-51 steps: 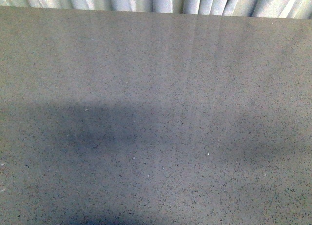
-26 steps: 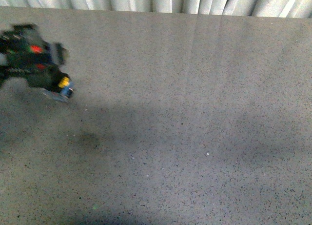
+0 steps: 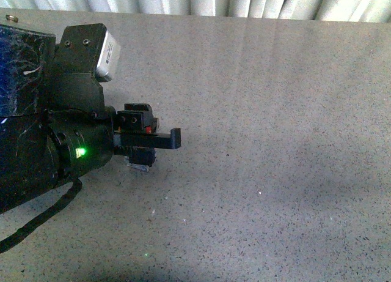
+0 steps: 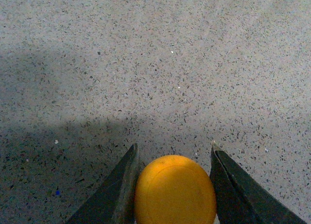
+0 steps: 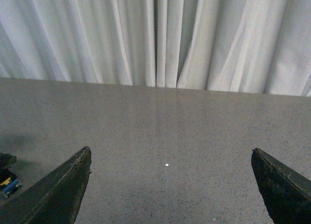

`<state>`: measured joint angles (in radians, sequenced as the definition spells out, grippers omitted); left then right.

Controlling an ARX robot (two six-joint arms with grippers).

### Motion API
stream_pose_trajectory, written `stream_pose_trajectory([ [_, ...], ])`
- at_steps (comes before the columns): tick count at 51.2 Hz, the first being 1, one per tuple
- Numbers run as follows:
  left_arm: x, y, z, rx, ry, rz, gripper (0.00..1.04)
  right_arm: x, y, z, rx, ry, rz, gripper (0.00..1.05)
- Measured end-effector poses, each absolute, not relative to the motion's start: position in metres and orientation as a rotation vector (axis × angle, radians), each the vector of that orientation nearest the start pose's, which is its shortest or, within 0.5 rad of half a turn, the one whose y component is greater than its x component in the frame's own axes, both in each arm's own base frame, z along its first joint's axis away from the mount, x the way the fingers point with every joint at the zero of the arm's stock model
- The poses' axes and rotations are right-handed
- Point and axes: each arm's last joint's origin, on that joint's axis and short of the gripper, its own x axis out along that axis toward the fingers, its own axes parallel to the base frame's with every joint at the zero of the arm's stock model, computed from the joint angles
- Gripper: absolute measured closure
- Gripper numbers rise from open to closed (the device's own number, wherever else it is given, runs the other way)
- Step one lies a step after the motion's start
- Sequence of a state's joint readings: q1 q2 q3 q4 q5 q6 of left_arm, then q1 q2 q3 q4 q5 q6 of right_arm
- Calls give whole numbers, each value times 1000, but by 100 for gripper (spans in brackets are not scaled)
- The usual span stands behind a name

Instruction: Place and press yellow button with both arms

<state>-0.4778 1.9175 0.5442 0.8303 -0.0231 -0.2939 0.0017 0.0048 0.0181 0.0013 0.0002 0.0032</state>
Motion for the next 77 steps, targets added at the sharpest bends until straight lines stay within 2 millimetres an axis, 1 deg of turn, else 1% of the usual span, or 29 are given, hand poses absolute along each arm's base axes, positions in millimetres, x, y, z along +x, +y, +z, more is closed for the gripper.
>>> stream_pose_trajectory([
  [1,266,-137,73,-148,590,-361,69,97,0,169,3,-15,2,9],
  [5,263,-135,71,-149,596,-360,56,97,0,169,3,-15,2,9],
  [8,260,-134,68,-146,608,-360,48,97,0,169,3,-15,2,9],
  [13,253,-129,67,-151,621,-362,27,97,0,169,4,-15,2,9],
  [15,253,-127,69,-158,616,-365,20,97,0,169,3,-15,2,9],
  [16,252,-125,72,-163,608,-364,15,97,0,169,3,-15,2,9],
  [18,252,-122,77,-171,595,-362,8,97,0,169,3,-15,2,9],
  [21,251,-115,88,-189,569,-366,10,97,0,169,3,-15,2,9],
  [23,250,-110,97,-205,549,-367,9,97,0,169,3,-15,2,9],
  [30,252,-93,120,-248,504,-349,9,97,0,169,3,-15,2,9],
  [38,258,-60,148,-308,449,-275,9,97,0,169,3,-15,2,9],
  [41,262,-43,162,-337,416,-241,9,97,0,169,3,-15,2,9],
  [43,264,-31,170,-280,291,-150,15,97,0,169,3,-15,1,9],
  [44,262,-22,175,-231,196,-88,21,97,0,169,3,-15,3,9],
  [45,259,-16,178,-208,143,-65,24,97,0,169,3,-15,3,9],
  [46,252,-9,181,-162,92,-42,29,97,0,169,4,-15,2,9],
  [48,241,-2,188,-102,39,0,38,97,0,169,4,-15,1,9],
  [49,235,0,190,-90,27,8,42,97,0,170,7,-12,5,9],
  [51,221,0,192,-61,10,6,51,97,0,169,86,159,105,9],
  [53,210,0,190,-44,3,4,58,99,-3,172,188,342,151,9],
  [55,203,0,188,-35,2,-1,63,102,-5,176,256,449,169,9],
  [57,197,-1,186,-28,2,-7,69,106,-7,181,296,507,170,9],
  [59,193,-1,184,-25,4,-6,74,113,-8,188,308,527,168,9],
  [61,188,0,181,-20,11,3,83,125,-10,203,295,515,176,9],
  [63,185,0,180,-19,13,3,89,134,-10,212,270,498,179,9],
  [65,181,0,179,-18,15,1,96,145,-8,224,234,477,199,9],
  [68,176,0,178,-17,13,0,104,159,-3,234,195,465,226,9],
  [71,170,0,177,-12,9,0,103,179,10,242,131,480,293,9],
  [77,162,0,175,-11,9,0,103,208,32,245,52,508,385,9],
])
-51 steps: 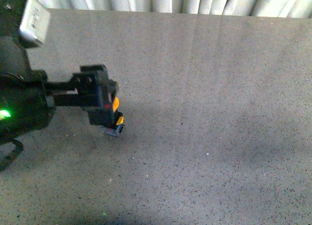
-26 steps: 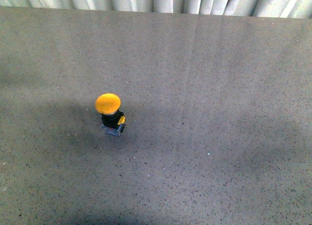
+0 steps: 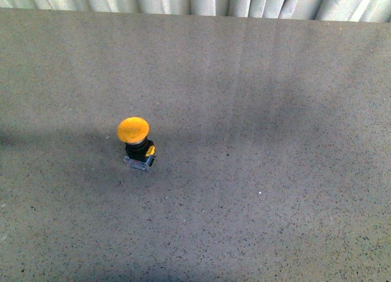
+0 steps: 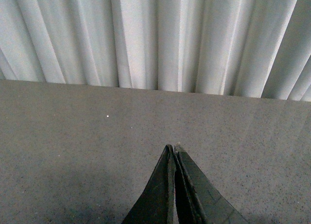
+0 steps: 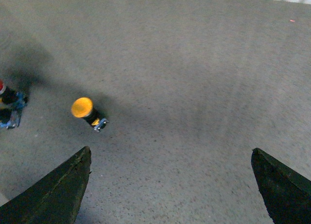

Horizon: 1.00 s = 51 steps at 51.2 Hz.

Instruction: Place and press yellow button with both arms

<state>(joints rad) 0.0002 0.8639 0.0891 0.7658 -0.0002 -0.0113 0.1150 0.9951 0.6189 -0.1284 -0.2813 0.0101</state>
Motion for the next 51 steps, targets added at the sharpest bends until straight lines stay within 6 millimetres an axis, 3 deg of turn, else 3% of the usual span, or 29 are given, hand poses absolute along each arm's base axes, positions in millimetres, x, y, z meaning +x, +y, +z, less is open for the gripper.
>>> stream_pose_trajectory([
  [10,148,0,162,-11,18,0,103,267,86,246,-61,546,513,9],
  [19,138,0,166,-11,4,0,103,309,133,226,-85,657,581,10],
  [29,129,0,169,-11,-7,0,103,326,165,191,-159,760,608,50],
  [40,120,0,171,-11,-12,0,103,323,185,180,-192,798,688,94],
  [44,119,0,171,-11,-13,0,103,323,189,178,-193,803,706,104],
  [51,116,0,171,-11,-12,0,103,325,194,172,-193,818,728,103],
])
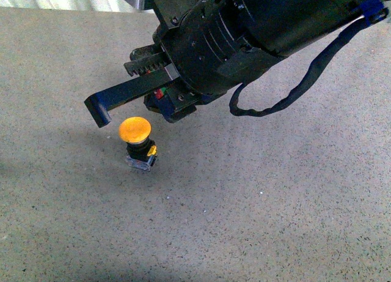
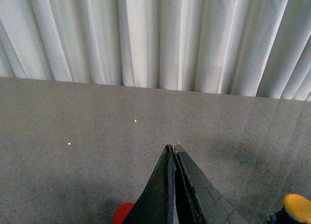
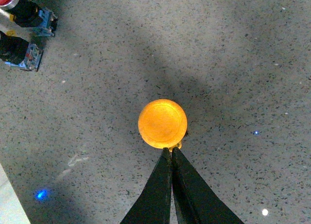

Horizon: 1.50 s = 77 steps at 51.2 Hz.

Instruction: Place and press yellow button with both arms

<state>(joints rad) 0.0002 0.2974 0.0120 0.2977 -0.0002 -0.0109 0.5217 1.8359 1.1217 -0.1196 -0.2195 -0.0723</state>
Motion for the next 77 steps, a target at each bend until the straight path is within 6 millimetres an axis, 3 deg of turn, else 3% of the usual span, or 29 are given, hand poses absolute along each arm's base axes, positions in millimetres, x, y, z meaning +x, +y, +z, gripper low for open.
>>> stream_pose_trajectory([
  [23,108,0,170,-11,-13,0,103,336,203,161,-186,834,743,103],
  [29,98,0,167,-10,4,0,103,340,207,157,-188,842,747,103],
  [77,98,0,166,-10,4,0,103,347,216,135,-163,926,755,103],
])
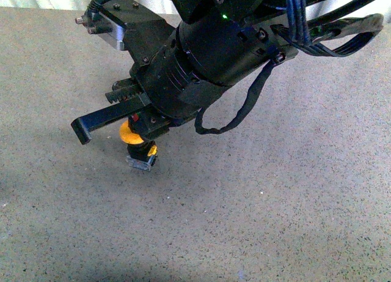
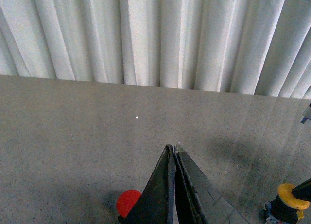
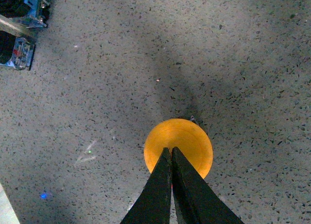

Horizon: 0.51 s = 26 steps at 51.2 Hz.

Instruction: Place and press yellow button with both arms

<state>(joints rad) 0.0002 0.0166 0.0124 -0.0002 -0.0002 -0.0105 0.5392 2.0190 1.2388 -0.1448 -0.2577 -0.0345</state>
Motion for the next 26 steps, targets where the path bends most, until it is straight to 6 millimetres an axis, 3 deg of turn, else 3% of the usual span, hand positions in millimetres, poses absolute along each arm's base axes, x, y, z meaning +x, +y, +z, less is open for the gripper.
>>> stream_pose_trajectory([
  [14,98,0,166,-10,4,0,103,353,213,146,-61,885,751,103],
  [26,98,0,166,-10,4,0,103,357,180,213,68,668,694,103],
])
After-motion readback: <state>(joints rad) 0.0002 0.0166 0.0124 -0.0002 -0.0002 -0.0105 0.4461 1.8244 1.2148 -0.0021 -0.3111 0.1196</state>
